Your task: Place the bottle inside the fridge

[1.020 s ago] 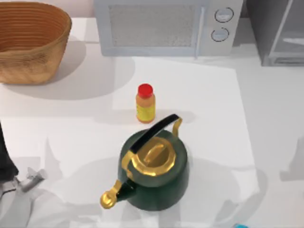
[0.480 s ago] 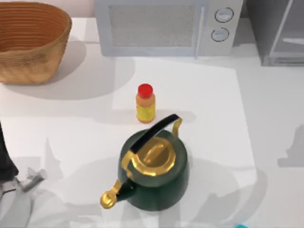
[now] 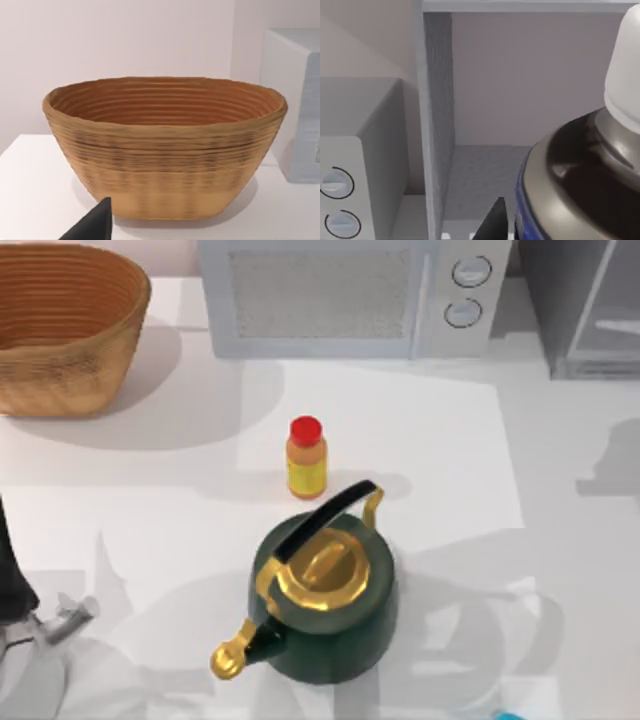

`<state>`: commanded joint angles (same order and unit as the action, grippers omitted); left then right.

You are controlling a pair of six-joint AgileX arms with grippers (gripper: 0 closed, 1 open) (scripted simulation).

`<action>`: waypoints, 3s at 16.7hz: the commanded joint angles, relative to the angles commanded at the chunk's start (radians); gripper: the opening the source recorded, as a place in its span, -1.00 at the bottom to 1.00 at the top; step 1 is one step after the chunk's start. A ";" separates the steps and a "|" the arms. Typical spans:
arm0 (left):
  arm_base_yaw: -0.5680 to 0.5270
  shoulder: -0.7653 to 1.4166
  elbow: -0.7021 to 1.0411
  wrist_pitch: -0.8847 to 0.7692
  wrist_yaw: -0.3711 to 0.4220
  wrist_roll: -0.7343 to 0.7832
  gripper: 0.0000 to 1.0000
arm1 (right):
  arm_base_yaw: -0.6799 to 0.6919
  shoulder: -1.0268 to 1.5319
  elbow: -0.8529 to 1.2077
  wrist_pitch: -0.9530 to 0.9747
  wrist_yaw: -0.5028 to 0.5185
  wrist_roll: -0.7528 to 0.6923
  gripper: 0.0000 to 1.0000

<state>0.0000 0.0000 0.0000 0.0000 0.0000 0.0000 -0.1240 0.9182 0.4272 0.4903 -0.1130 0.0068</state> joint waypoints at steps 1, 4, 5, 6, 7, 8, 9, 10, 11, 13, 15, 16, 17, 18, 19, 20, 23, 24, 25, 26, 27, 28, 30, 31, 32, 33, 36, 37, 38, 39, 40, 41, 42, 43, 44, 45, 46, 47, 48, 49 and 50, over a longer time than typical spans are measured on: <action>0.000 0.000 0.000 0.000 0.000 0.000 1.00 | -0.012 0.089 0.043 0.049 -0.011 0.000 -0.98; 0.000 0.000 0.000 0.000 0.000 0.000 1.00 | -0.047 0.354 0.166 0.191 -0.043 0.001 -0.98; 0.000 0.000 0.000 0.000 0.000 0.000 1.00 | -0.058 0.440 0.206 0.237 -0.053 0.001 -0.98; 0.000 0.000 0.000 0.000 0.000 0.000 1.00 | -0.069 0.523 0.245 0.281 -0.063 0.002 -0.98; 0.000 0.000 0.000 0.000 0.000 0.000 1.00 | -0.079 0.603 0.282 0.324 -0.072 0.003 -0.98; 0.000 0.000 0.000 0.000 0.000 0.000 1.00 | -0.089 0.680 0.318 0.365 -0.082 0.003 -0.98; 0.000 0.000 0.000 0.000 0.000 0.000 1.00 | -0.099 0.753 0.352 0.404 -0.090 0.004 -0.98; 0.000 0.000 0.000 0.000 0.000 0.000 1.00 | -0.108 0.823 0.385 0.442 -0.099 0.004 -0.98; 0.000 0.000 0.000 0.000 0.000 0.000 1.00 | -0.117 0.888 0.415 0.476 -0.107 0.004 -0.98; 0.000 0.000 0.000 0.000 0.000 0.000 1.00 | -0.131 1.001 0.468 0.537 -0.120 0.005 -0.98; 0.000 0.000 0.000 0.000 0.000 0.000 1.00 | -0.143 1.092 0.510 0.585 -0.131 0.006 -0.98; 0.000 0.000 0.000 0.000 0.000 0.000 1.00 | -0.148 1.127 0.527 0.604 -0.135 0.006 -0.98; 0.000 0.000 0.000 0.000 0.000 0.000 1.00 | -0.152 1.155 0.540 0.619 -0.138 0.006 -0.98; 0.000 0.000 0.000 0.000 0.000 0.000 1.00 | -0.154 1.174 0.549 0.630 -0.141 0.006 -0.98; 0.000 0.000 0.000 0.000 0.000 0.000 1.00 | -0.156 1.187 0.554 0.636 -0.142 0.007 -0.98; 0.000 0.000 0.000 0.000 0.000 0.000 1.00 | -0.156 1.192 0.556 0.639 -0.142 0.007 -0.98; 0.000 0.000 0.000 0.000 0.000 0.000 1.00 | -0.156 1.192 0.556 0.639 -0.142 0.007 -0.98; 0.000 0.000 0.000 0.000 0.000 0.000 1.00 | -0.156 1.192 0.556 0.639 -0.142 0.007 -0.98; 0.000 0.000 0.000 0.000 0.000 0.000 1.00 | -0.151 1.191 0.551 0.636 -0.142 0.009 -0.98; 0.000 0.000 0.000 0.000 0.000 0.000 1.00 | -0.150 1.193 0.553 0.634 -0.142 0.008 -0.98; 0.000 0.000 0.000 0.000 0.000 0.000 1.00 | -0.148 1.206 0.566 0.622 -0.140 0.005 -0.98; 0.000 0.000 0.000 0.000 0.000 0.000 1.00 | -0.146 1.229 0.587 0.607 -0.136 0.002 -0.98; 0.000 0.000 0.000 0.000 0.000 0.000 1.00 | -0.139 1.282 0.658 0.567 -0.128 -0.002 -0.98; 0.000 0.000 0.000 0.000 0.000 0.000 1.00 | -0.135 1.308 0.709 0.546 -0.124 -0.001 -0.98; 0.000 0.000 0.000 0.000 0.000 0.000 1.00 | -0.131 1.332 0.768 0.525 -0.120 0.001 -0.98; 0.000 0.000 0.000 0.000 0.000 0.000 1.00 | -0.126 1.355 0.830 0.506 -0.117 0.002 -0.98; 0.000 0.000 0.000 0.000 0.000 0.000 1.00 | -0.111 1.414 0.987 0.446 -0.105 0.007 -0.98; 0.000 0.000 0.000 0.000 0.000 0.000 1.00 | -0.107 1.432 1.021 0.424 -0.099 0.007 -0.98; 0.000 0.000 0.000 0.000 0.000 0.000 1.00 | -0.103 1.447 1.044 0.406 -0.094 0.007 -0.98; 0.000 0.000 0.000 0.000 0.000 0.000 1.00 | -0.102 1.456 1.056 0.396 -0.090 0.006 -0.98; 0.000 0.000 0.000 0.000 0.000 0.000 1.00 | -0.101 1.457 1.059 0.394 -0.089 0.006 -0.98; 0.000 0.000 0.000 0.000 0.000 0.000 1.00 | -0.101 1.457 1.059 0.394 -0.089 0.006 -0.98; 0.000 0.000 0.000 0.000 0.000 0.000 1.00 | -0.101 1.457 1.059 0.394 -0.089 0.006 -0.98; 0.000 0.000 0.000 0.000 0.000 0.000 1.00 | -0.101 1.457 1.059 0.394 -0.089 0.006 -0.98; 0.000 0.000 0.000 0.000 0.000 0.000 1.00 | -0.101 1.457 1.059 0.394 -0.089 0.006 -0.83; 0.000 0.000 0.000 0.000 0.000 0.000 1.00 | -0.101 1.457 1.059 0.394 -0.089 0.006 -0.68; 0.000 0.000 0.000 0.000 0.000 0.000 1.00 | -0.101 1.457 1.059 0.394 -0.089 0.006 -0.53; 0.000 0.000 0.000 0.000 0.000 0.000 1.00 | -0.101 1.457 1.059 0.394 -0.089 0.006 -0.38; 0.000 0.000 0.000 0.000 0.000 0.000 1.00 | -0.101 1.457 1.059 0.394 -0.089 0.006 -0.23; 0.000 0.000 0.000 0.000 0.000 0.000 1.00 | -0.101 1.457 1.059 0.394 -0.089 0.006 -0.08; 0.000 0.000 0.000 0.000 0.000 0.000 1.00 | -0.101 1.457 1.059 0.394 -0.089 0.006 0.06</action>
<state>0.0000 0.0000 0.0000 0.0000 0.0000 0.0000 -0.2252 2.3755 1.4859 0.8839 -0.2024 0.0132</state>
